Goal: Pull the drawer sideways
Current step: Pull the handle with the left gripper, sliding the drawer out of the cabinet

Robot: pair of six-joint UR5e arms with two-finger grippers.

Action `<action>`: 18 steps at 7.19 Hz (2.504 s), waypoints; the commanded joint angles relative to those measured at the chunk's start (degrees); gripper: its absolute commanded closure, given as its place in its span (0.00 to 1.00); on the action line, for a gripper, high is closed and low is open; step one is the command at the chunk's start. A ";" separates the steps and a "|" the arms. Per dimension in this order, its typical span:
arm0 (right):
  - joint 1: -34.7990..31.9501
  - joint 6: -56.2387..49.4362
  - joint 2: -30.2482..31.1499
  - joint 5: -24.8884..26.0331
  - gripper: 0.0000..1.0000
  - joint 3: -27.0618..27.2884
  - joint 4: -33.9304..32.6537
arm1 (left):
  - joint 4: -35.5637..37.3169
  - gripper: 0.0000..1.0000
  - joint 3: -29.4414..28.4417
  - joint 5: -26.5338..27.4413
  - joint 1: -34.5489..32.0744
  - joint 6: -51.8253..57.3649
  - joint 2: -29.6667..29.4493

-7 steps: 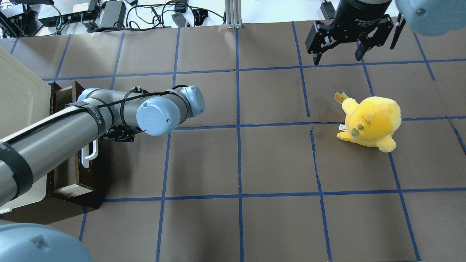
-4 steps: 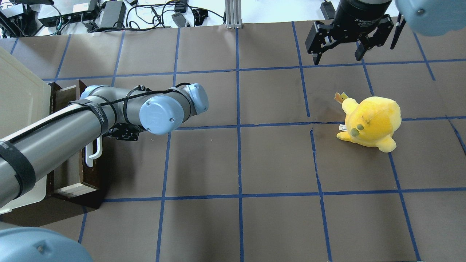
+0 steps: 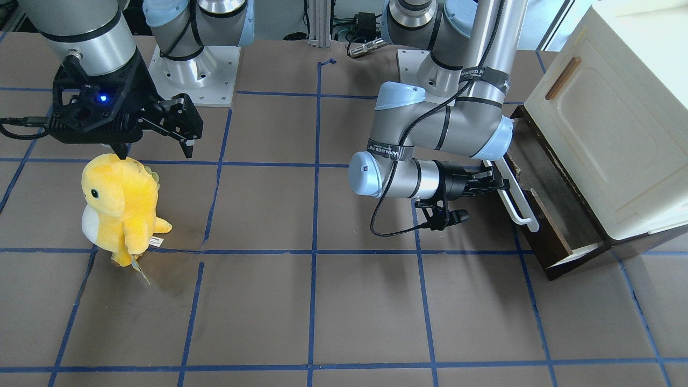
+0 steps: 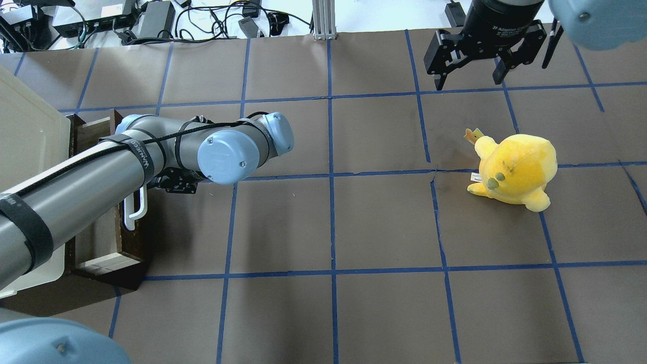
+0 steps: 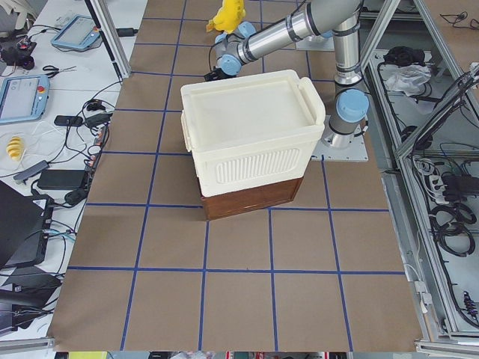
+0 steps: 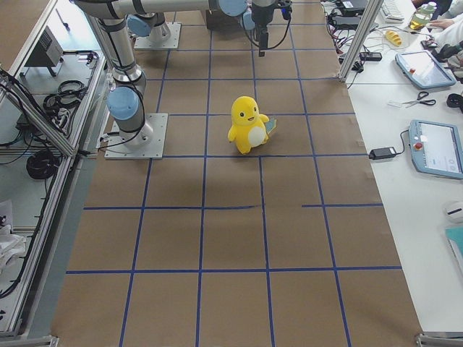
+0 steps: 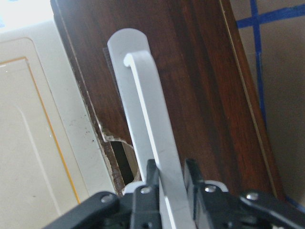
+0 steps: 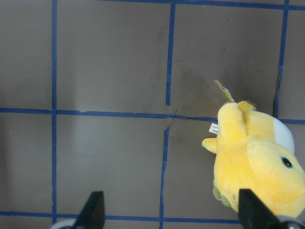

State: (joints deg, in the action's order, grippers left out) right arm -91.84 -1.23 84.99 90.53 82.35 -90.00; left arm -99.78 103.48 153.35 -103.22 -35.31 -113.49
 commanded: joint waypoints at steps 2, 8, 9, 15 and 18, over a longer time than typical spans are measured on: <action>0.00 0.00 0.00 0.00 0.00 0.00 0.00 | -0.32 0.73 -0.56 -0.24 -0.49 0.07 -0.06; 0.00 0.00 0.00 0.00 0.00 0.00 0.00 | -0.32 0.73 -1.00 -0.24 -2.59 0.07 -0.15; 0.00 0.00 0.00 0.00 0.00 0.00 0.00 | -0.24 0.73 -1.09 -0.24 -3.21 0.15 -0.15; 0.00 0.00 0.00 0.00 0.00 0.00 0.00 | -0.24 0.73 -1.44 -0.15 -4.53 0.15 -0.50; 0.00 -0.09 0.00 0.00 0.00 0.00 0.00 | -0.24 0.72 -1.53 -0.15 -4.97 0.15 -0.50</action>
State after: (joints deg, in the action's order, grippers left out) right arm -91.85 -1.25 84.99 90.53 82.35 -90.00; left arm -100.02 101.99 153.19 -108.02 -35.16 -113.99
